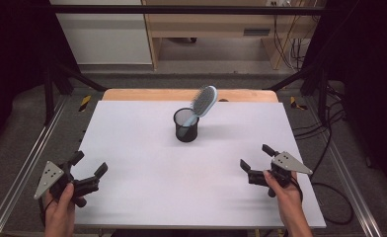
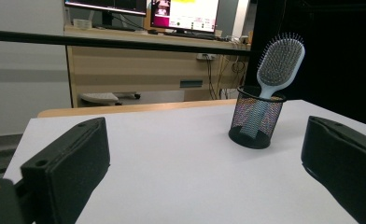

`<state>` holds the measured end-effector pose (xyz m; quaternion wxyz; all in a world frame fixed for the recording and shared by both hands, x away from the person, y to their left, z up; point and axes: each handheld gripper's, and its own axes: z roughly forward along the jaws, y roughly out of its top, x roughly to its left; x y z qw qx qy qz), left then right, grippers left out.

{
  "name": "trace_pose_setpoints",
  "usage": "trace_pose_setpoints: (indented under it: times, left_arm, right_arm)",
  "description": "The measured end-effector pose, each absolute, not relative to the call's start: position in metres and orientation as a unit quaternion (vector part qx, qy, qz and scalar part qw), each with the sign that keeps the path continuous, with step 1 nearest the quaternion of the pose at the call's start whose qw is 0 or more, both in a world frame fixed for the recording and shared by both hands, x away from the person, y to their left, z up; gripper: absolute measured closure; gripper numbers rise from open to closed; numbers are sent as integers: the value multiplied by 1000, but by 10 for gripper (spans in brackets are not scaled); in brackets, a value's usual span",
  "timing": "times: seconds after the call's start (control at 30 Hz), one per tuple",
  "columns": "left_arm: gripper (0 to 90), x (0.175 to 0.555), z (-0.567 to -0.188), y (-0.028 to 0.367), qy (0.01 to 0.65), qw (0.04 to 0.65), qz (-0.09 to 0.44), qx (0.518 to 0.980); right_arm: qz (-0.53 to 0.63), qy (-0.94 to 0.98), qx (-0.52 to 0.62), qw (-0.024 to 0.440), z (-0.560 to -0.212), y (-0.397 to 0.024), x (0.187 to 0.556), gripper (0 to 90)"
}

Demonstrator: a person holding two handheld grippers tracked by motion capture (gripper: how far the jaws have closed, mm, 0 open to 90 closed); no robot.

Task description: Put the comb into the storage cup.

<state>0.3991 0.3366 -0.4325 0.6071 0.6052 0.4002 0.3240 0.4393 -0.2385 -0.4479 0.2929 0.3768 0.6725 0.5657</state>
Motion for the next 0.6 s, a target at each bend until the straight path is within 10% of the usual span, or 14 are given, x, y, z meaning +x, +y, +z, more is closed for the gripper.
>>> trace_pose_setpoints:
  times: [0.6]
  left_arm:
    - [13, 401, -434, 333, 395, 602, 328, 612]
  right_arm:
    - [562, 679, 358, 308, -456, -232, 440, 21]
